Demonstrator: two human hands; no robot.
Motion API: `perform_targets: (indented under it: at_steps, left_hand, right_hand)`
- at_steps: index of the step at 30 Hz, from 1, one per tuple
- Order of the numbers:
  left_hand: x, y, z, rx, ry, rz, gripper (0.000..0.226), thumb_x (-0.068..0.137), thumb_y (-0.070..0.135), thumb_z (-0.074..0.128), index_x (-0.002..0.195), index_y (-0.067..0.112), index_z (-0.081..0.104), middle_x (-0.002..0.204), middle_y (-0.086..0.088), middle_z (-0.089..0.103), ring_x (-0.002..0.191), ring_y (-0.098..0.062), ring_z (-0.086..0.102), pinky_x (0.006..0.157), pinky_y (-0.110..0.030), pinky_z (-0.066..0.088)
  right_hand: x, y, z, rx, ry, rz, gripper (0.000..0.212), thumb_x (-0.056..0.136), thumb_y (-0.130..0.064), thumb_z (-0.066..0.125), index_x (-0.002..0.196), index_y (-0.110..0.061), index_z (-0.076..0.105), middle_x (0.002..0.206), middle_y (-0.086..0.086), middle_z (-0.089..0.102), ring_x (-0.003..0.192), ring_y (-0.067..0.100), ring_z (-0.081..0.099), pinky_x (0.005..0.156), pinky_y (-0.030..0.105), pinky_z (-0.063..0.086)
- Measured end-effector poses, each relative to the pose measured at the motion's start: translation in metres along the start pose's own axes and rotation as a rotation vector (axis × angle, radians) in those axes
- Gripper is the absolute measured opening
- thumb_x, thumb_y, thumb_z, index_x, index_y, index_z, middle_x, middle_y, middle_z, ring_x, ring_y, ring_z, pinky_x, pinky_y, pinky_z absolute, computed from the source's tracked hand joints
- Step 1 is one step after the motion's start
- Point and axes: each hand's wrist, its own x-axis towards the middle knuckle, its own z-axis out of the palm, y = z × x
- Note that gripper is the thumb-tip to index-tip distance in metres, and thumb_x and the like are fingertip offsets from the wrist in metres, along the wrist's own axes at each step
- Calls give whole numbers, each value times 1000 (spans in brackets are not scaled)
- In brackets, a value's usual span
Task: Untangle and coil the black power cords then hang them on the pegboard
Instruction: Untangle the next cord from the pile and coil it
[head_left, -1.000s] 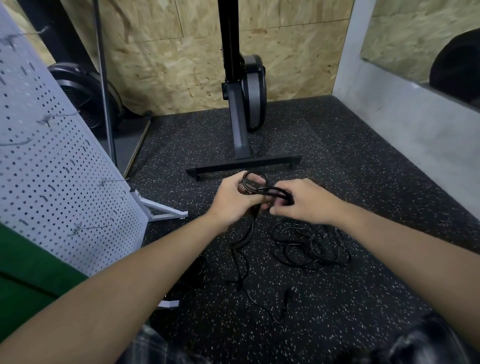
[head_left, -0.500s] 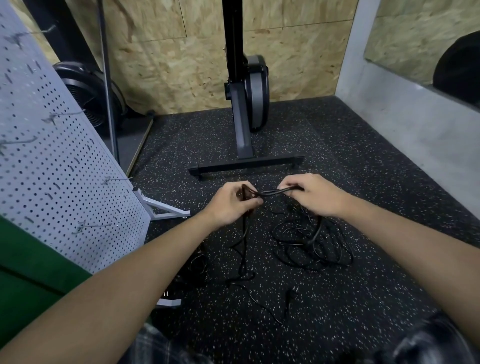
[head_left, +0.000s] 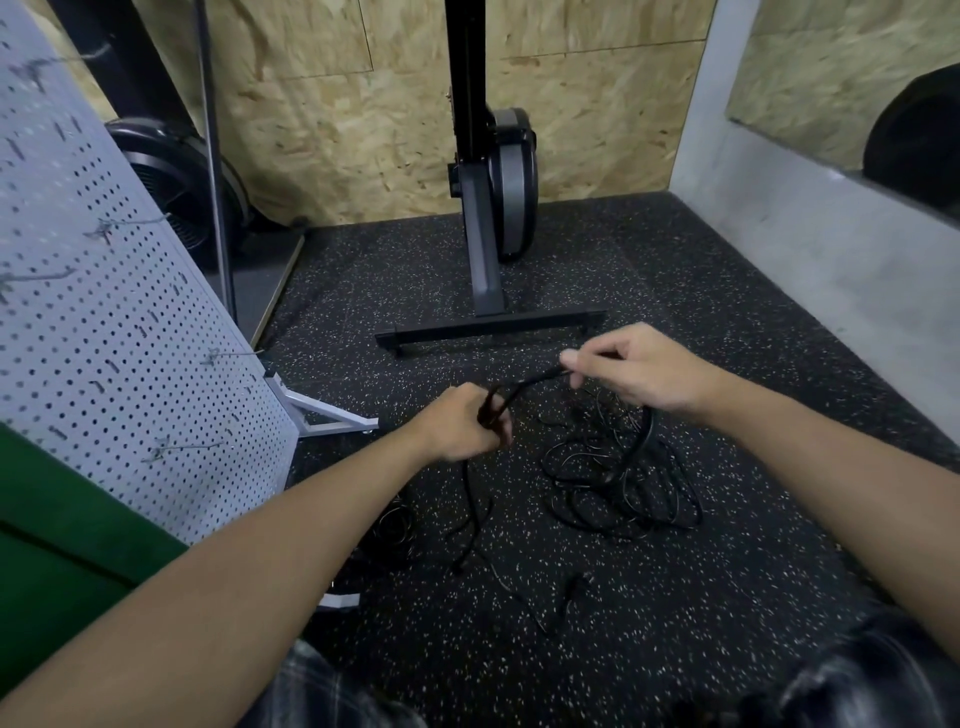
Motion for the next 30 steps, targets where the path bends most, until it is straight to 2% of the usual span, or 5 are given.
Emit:
perform_targets:
  at_steps: [9, 16, 19, 24, 30]
  left_hand:
    - [-13, -50, -12, 271, 90, -144, 12, 101, 22, 65, 91, 27, 65, 90, 1, 72, 90, -19, 60, 73, -31, 44]
    - [-4, -4, 4, 258, 95, 140, 12, 106, 16, 58, 106, 25, 67, 86, 7, 67, 71, -4, 54, 61, -25, 40]
    - [2, 16, 15, 281, 100, 214, 14, 101, 13, 62, 106, 27, 62, 87, 3, 68, 77, -10, 59, 66, -36, 48]
    - [2, 24, 14, 235, 188, 187, 23, 95, 3, 63, 105, 23, 57, 82, 2, 60, 74, -13, 56, 60, -30, 42]
    - [-3, 5, 20, 230, 179, 128, 24, 94, 6, 60, 104, 26, 55, 83, 1, 59, 79, -18, 58, 68, -39, 48]
  right_hand:
    - [-1, 48, -17, -294, 84, 102, 41, 99, -59, 52, 82, -28, 74, 55, -1, 48, 52, 17, 45, 58, 31, 39]
    - [-3, 53, -5, -625, -150, 281, 73, 94, -58, 67, 154, -23, 43, 155, 1, 49, 138, 23, 50, 114, 39, 40]
    - [0, 30, 27, -569, -236, 155, 83, 88, -56, 75, 156, -28, 39, 146, -9, 53, 133, 15, 52, 110, 33, 39]
    - [11, 33, 53, -515, -134, 97, 5, 101, -30, 67, 103, -25, 67, 97, -4, 72, 87, 18, 69, 71, 26, 52]
    - [11, 37, 73, -312, -186, 107, 34, 91, -38, 77, 119, -27, 62, 113, -9, 65, 101, 10, 63, 88, 31, 51]
